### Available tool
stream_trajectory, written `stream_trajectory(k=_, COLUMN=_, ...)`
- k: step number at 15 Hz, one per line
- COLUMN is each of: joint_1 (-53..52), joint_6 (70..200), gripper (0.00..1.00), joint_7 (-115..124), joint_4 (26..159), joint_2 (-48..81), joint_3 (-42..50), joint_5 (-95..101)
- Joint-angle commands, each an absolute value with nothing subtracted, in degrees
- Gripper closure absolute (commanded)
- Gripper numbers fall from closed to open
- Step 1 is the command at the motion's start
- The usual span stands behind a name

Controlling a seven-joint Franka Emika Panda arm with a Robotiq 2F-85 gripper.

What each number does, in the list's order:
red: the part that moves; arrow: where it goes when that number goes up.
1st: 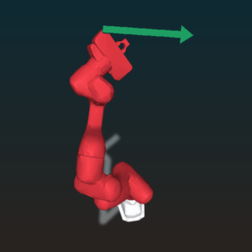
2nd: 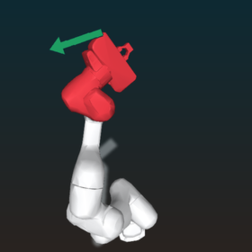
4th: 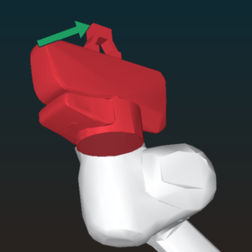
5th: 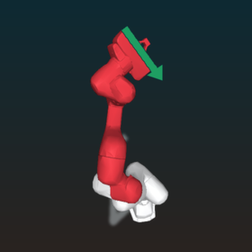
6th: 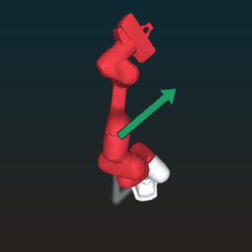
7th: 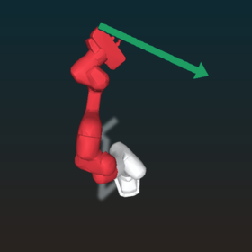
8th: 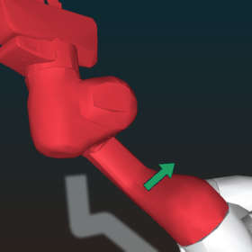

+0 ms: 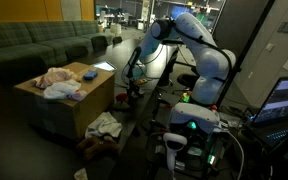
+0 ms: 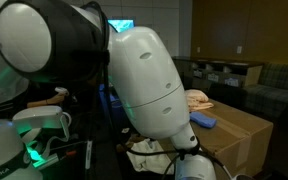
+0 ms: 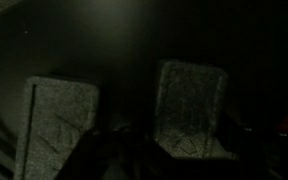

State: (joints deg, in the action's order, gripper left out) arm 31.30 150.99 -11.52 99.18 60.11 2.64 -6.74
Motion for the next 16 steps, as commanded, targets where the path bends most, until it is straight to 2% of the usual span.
stream_trajectory(k=1, joint_1=31.03, joint_6=149.52, gripper=0.64, joint_7=-12.54, joint_4=97.94, joint_2=60.20, joint_3=3.02, joint_5=-7.01)
stream_trajectory(k=2, joint_1=30.81, joint_6=149.15, gripper=0.67, joint_7=-12.42, joint_4=97.99, joint_2=60.06, joint_3=3.24, joint_5=-6.89)
stream_trajectory(k=8, joint_1=29.19, joint_6=145.67, gripper=0.67, joint_7=-11.37, joint_4=100.81, joint_2=56.03, joint_3=5.33, joint_5=-6.11)
stream_trajectory(k=16, joint_1=20.38, joint_6=139.07, gripper=0.67, joint_7=-6.43, joint_4=110.54, joint_2=41.10, joint_3=14.11, joint_5=0.02)
